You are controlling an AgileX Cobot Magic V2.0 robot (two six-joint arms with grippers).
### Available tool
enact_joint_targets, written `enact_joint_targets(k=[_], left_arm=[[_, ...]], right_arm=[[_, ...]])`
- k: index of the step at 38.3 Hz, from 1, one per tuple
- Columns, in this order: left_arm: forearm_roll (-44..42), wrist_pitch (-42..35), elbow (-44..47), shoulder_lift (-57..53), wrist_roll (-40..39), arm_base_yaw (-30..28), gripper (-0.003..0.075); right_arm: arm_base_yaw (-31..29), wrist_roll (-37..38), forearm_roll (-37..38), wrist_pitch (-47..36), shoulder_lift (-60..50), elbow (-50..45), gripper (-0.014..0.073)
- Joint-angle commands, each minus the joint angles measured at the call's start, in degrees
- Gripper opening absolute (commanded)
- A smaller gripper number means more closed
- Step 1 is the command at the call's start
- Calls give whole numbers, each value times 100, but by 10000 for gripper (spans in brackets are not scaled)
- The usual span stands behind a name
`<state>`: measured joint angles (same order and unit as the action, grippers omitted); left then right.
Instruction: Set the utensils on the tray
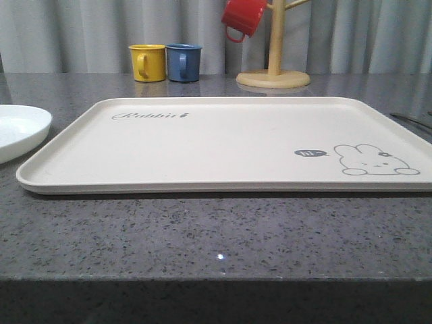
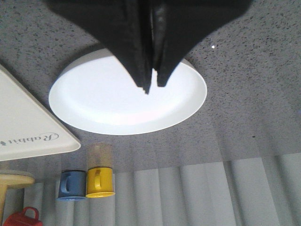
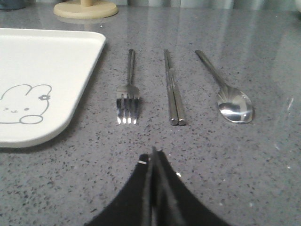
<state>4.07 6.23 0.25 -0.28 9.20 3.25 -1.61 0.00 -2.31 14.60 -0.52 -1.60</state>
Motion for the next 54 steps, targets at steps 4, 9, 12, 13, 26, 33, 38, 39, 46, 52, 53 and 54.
enact_joint_targets(k=[4, 9, 12, 13, 26, 33, 38, 39, 46, 52, 53, 54], left_arm=[[13, -480, 18, -123, -34, 35, -18], [13, -480, 18, -123, -34, 35, -18], [13, -480, 18, -123, -34, 35, -18], [13, -480, 18, -123, -34, 35, -18], [13, -480, 18, -123, -34, 35, -18], [13, -493, 18, -123, -34, 35, -18], [13, -1049, 18, -123, -34, 35, -18], [13, -1264, 10, -123, -34, 35, -18], [13, -2149, -440, -110, -34, 35, -18], [-21, -1080, -1591, 363, -34, 35, -18], [-34, -782, -1852, 569, -34, 35, -18], [-34, -453, -2137, 846, -34, 35, -18]], right_arm=[[16, -63, -3, -452, -101, 14, -62], [16, -63, -3, -452, -101, 14, -62], [16, -63, -3, -452, -101, 14, -62], [16, -63, -3, -452, -101, 14, -62], [16, -63, -3, -452, -101, 14, -62], [15, -63, -3, -452, -101, 14, -62], [15, -63, -56, -801, -101, 32, -62], [15, -63, -62, -870, -101, 75, -62], [15, -63, -56, -802, -101, 891, -62], [8, -63, -62, 300, 309, 2266, -61], [8, -63, -62, 640, 528, 2588, -61], [8, -63, -62, 930, 778, 2887, -61]])
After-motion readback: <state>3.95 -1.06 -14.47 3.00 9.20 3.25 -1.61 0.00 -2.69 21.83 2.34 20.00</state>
